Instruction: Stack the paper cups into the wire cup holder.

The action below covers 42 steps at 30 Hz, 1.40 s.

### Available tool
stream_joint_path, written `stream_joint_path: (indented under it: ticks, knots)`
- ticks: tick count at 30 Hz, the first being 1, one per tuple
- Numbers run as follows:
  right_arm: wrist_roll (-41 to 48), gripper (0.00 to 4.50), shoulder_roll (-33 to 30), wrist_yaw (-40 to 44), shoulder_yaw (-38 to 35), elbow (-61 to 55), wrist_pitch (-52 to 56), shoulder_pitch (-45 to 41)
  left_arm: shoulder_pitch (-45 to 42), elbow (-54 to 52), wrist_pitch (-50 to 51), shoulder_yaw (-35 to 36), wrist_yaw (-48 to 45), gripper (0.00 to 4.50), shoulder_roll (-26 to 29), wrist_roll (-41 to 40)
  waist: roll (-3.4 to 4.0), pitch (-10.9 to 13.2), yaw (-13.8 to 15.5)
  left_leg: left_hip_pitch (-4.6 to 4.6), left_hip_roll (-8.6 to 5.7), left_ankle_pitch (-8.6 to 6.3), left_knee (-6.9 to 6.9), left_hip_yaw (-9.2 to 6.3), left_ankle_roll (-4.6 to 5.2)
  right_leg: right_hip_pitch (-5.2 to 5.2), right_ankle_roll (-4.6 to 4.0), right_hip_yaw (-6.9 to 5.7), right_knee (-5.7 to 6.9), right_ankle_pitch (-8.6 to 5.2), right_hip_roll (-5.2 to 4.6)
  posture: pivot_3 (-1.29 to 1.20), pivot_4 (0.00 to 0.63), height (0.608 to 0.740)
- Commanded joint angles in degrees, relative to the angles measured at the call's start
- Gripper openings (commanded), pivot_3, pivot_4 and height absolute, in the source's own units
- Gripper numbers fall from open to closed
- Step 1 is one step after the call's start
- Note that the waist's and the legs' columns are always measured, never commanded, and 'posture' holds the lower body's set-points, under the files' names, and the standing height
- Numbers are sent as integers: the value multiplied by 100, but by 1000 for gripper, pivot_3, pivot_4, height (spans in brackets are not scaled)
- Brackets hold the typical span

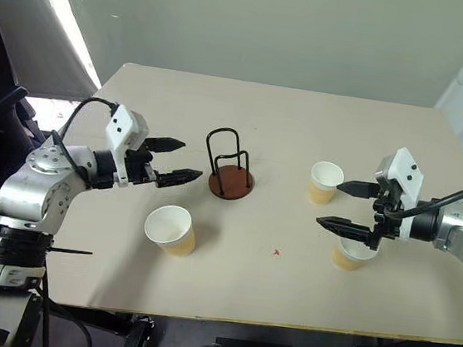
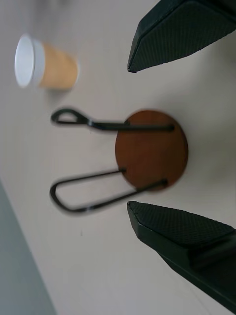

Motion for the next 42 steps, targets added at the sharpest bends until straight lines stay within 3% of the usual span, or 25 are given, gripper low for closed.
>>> stream_joint_path:
  ticks: [1,19,29,42]
  knots:
    - [144,4481,-140,28,-277,-197,18,-33,-213,62,-167,-9,-211,4500,84,80,0,0,-1,0,0,0,0,0,0,0,0,0,-1,0,0,0,150,740]
    - [140,4481,-193,-77,-314,-206,-19,-97,-524,588,-506,-443,-249,4500,-367,663,0,0,7,-3,0,2,2,0,4,0,1,0,-2,0,-1,0,150,740]
    - [764,4481,-356,-160,-512,-465,538,-518,-1080,1366,-854,-575,-277,4500,-680,946,-1,1,7,-7,0,3,3,1,5,-3,3,0,-3,1,0,0,150,740]
    - [872,4481,-378,-344,-526,-525,586,-560,-1502,2227,-1263,-618,-194,4500,-1273,1160,-1,1,28,-13,0,7,8,1,12,-4,10,0,-4,2,-1,0,150,740]
